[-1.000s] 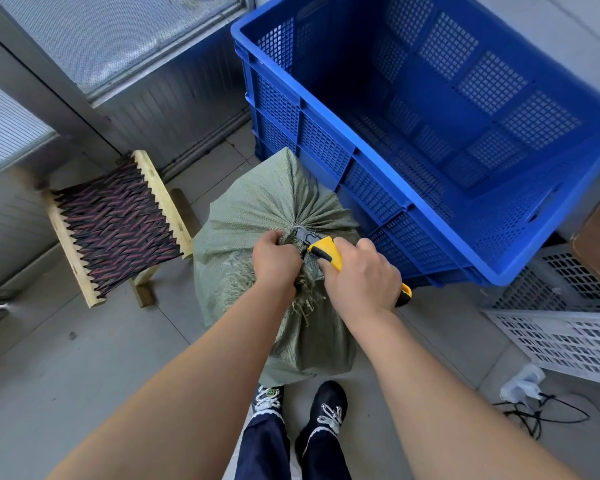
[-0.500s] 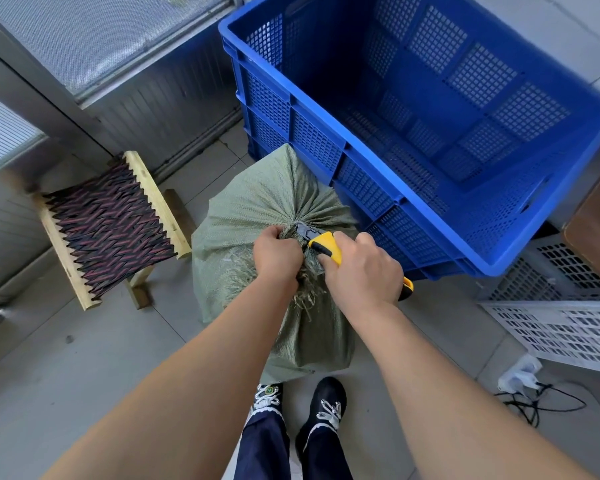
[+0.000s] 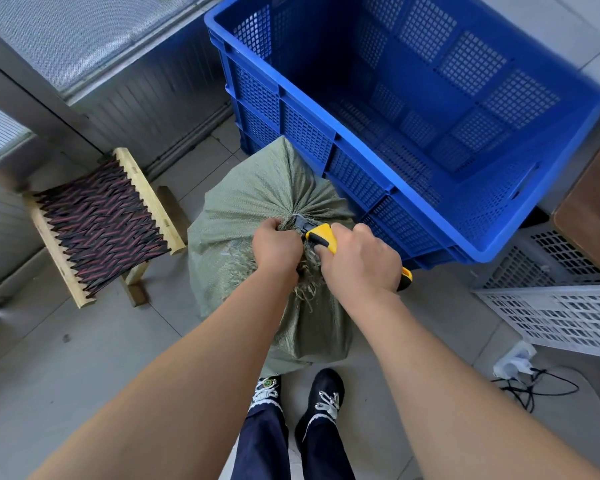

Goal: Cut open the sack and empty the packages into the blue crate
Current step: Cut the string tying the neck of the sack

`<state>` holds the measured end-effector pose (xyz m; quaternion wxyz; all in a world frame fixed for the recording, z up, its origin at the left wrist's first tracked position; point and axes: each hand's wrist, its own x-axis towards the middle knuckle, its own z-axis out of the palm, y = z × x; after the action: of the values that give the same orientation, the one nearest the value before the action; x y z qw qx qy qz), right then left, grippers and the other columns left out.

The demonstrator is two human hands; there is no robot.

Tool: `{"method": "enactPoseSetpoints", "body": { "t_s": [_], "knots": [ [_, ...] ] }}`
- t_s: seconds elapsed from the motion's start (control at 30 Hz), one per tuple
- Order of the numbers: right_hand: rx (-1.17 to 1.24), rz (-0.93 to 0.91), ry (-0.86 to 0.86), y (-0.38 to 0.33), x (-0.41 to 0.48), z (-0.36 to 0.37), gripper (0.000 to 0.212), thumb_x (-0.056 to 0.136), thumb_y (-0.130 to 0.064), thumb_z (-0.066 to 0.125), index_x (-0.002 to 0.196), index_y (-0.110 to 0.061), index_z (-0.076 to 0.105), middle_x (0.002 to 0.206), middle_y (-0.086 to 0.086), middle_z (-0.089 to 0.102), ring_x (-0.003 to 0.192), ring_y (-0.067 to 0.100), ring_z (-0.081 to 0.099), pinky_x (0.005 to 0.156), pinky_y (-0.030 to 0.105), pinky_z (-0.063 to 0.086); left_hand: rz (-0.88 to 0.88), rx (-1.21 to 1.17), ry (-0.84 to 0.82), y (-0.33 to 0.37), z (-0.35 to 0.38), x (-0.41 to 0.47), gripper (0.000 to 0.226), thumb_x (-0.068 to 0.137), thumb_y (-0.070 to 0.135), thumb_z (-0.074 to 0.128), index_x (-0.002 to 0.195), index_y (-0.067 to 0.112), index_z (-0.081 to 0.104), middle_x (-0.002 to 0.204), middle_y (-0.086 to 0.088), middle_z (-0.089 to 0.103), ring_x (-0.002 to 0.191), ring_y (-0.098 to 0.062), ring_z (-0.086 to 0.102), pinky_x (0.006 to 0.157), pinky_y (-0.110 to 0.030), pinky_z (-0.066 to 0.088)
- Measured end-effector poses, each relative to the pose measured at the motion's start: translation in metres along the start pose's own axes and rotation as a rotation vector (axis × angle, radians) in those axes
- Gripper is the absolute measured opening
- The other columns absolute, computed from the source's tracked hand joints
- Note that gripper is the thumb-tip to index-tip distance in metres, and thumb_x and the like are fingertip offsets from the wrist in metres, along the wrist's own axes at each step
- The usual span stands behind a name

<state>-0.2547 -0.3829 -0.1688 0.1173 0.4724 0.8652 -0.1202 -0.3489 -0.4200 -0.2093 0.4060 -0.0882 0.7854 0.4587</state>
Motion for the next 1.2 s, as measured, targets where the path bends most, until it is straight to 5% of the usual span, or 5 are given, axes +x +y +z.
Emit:
{"method": "enactPoseSetpoints", "body": {
  "t_s": [0.4,0.8,0.93,1.07,1.2],
  "knots": [
    [-0.031,-0.026,0.006,0.024,0.021,-0.003,0.035,0.091,-0.053,0.051,0.111,-0.025,0.059,0.105,0.006,0.056,0.094,0.030,0.060,0.068,0.034,0.033,0.001,0.049,-0.078,0.004,0.010,-0.008,0.047,0.090,-0.001,0.038,0.135,0.006,0.047,0.090,-0.014,0.062,0.054,-0.017,0.045,0.048,-0.024,0.035],
    [0.223,-0.072,-0.063,0.040,0.033,0.003,0.034,0.086,-0.059,0.056,0.105,-0.033,0.067,0.095,0.000,0.064,0.093,0.027,0.060,0.067,0.032,0.038,0.011,0.065,-0.094,0.003,-0.004,0.011,0.046,0.077,-0.006,0.035,0.112,0.006,0.061,0.092,-0.017,0.068,0.067,-0.031,0.063,0.062,-0.058,0.055],
    [0.156,-0.091,-0.004,0.032,0.026,0.007,0.036,0.086,-0.061,0.052,0.108,-0.035,0.065,0.092,-0.001,0.059,0.086,0.026,0.060,0.064,0.031,0.040,0.067,0.079,-0.053,-0.004,-0.008,0.008,0.047,0.081,-0.006,0.036,0.119,0.011,0.059,0.083,-0.011,0.066,0.061,-0.026,0.058,0.054,-0.050,0.054],
    [0.051,-0.149,0.113,0.028,0.019,0.008,0.038,0.088,-0.058,0.052,0.110,-0.030,0.064,0.092,0.002,0.058,0.080,0.028,0.061,0.061,0.031,0.034,0.132,0.110,-0.095,0.001,-0.010,0.001,0.065,0.086,-0.009,0.032,0.136,0.029,0.047,0.115,0.004,0.049,0.046,-0.013,0.042,0.038,-0.022,0.037],
    [-0.022,-0.159,0.136,0.027,0.019,0.003,0.039,0.089,-0.056,0.052,0.113,-0.027,0.063,0.095,0.004,0.060,0.083,0.029,0.062,0.062,0.032,0.031,0.097,0.092,-0.138,0.005,-0.009,0.000,0.065,0.083,-0.012,0.029,0.129,0.023,0.057,0.100,-0.008,0.068,0.040,-0.014,0.036,0.041,-0.028,0.033]
  ]
}}
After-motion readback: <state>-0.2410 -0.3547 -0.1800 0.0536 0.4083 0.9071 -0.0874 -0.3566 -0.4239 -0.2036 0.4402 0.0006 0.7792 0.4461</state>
